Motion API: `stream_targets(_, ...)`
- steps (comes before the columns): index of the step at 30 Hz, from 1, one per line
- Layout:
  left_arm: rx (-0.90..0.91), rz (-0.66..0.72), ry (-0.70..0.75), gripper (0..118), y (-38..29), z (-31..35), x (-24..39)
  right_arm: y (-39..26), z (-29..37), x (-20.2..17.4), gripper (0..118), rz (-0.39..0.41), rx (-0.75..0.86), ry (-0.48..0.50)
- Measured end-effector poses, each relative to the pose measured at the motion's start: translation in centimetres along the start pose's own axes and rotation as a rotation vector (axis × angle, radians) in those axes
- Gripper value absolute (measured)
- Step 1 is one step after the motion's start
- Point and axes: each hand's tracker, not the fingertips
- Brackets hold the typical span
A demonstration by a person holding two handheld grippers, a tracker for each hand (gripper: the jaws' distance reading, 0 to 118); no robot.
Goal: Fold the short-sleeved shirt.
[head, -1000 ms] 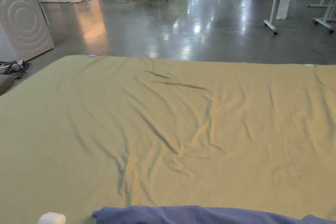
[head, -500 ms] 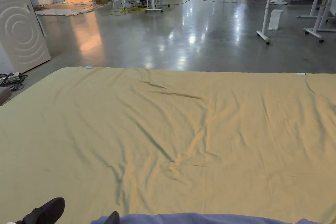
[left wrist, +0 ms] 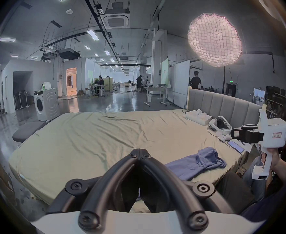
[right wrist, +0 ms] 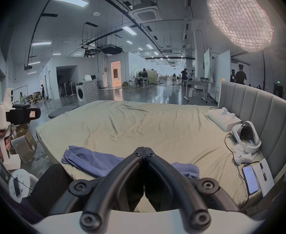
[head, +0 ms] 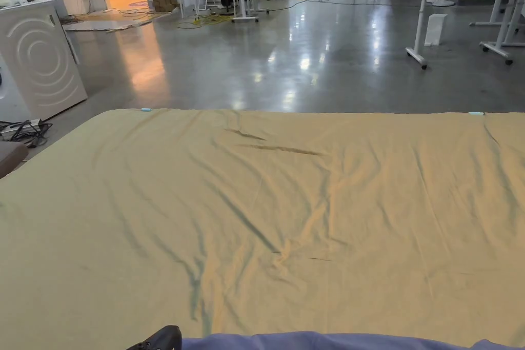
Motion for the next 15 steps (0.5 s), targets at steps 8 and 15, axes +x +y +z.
stream_targets(8,-0.037,0.046,0.006,1,-0.5,-0.3,-1.5,-0.2,-0.1,0.6,0,-0.027,-0.01,-0.004)
stream_targets(15,-0.073,0.055,0.073,3,-1.0,-1.5,-3.3,-0.7,-0.9,0.4,0,-0.027,-0.044,0.005)
